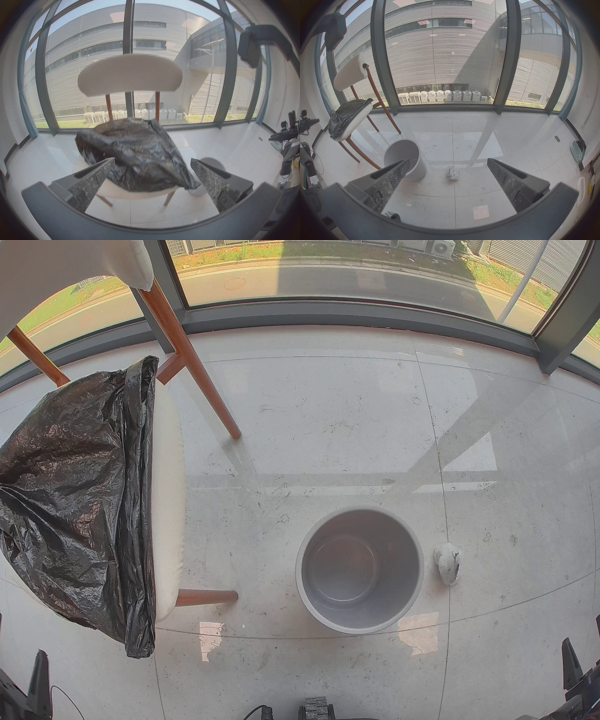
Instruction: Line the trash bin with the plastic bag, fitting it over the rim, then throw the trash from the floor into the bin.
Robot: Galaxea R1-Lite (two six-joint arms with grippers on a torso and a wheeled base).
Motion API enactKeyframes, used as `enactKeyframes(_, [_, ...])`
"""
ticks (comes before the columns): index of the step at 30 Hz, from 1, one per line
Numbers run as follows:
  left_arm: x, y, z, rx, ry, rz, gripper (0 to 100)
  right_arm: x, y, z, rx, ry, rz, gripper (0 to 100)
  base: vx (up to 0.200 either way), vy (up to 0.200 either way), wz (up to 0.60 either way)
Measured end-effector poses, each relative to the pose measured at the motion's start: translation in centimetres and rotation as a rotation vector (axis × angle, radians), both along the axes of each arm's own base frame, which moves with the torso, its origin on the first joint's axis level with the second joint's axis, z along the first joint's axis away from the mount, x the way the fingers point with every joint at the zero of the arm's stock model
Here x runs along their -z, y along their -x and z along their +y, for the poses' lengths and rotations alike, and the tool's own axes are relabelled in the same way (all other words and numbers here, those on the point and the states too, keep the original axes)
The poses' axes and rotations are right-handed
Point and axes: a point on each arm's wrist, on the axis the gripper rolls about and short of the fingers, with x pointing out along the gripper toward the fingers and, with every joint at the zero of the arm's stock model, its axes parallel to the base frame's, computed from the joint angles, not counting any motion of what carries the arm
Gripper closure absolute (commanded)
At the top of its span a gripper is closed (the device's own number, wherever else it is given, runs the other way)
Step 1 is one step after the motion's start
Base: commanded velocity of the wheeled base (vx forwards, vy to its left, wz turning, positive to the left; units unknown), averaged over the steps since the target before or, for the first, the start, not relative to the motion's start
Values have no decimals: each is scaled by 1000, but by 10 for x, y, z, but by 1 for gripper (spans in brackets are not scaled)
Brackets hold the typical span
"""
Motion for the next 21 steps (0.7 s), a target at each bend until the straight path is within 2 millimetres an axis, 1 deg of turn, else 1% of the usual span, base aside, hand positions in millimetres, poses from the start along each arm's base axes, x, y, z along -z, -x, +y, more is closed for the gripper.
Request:
enactKeyframes(3, [-20,7,-1,24,-12,-45,0,0,0,0,0,0,0,0,0,0,0])
enactKeyframes(5, [-32,8,-1,34,-16,-41,0,0,0,0,0,0,0,0,0,0,0])
enactKeyframes(9, [-58,3,-1,50,-20,-5,0,0,0,0,-1,-1,0,0,0,0,0])
enactKeyframes(10, [-70,-2,-1,64,-22,16,0,0,0,0,-1,-1,0,0,0,0,0])
enactKeyframes(13, [-90,-13,-2,94,-25,54,0,0,0,0,-1,-1,-1,0,0,0,0])
enactKeyframes(18, [-126,-43,-4,195,-17,131,0,0,0,0,-2,-1,-1,0,0,0,0])
enactKeyframes(21, [-143,-62,-6,274,-11,171,0,0,0,0,-2,-1,-1,0,0,0,0])
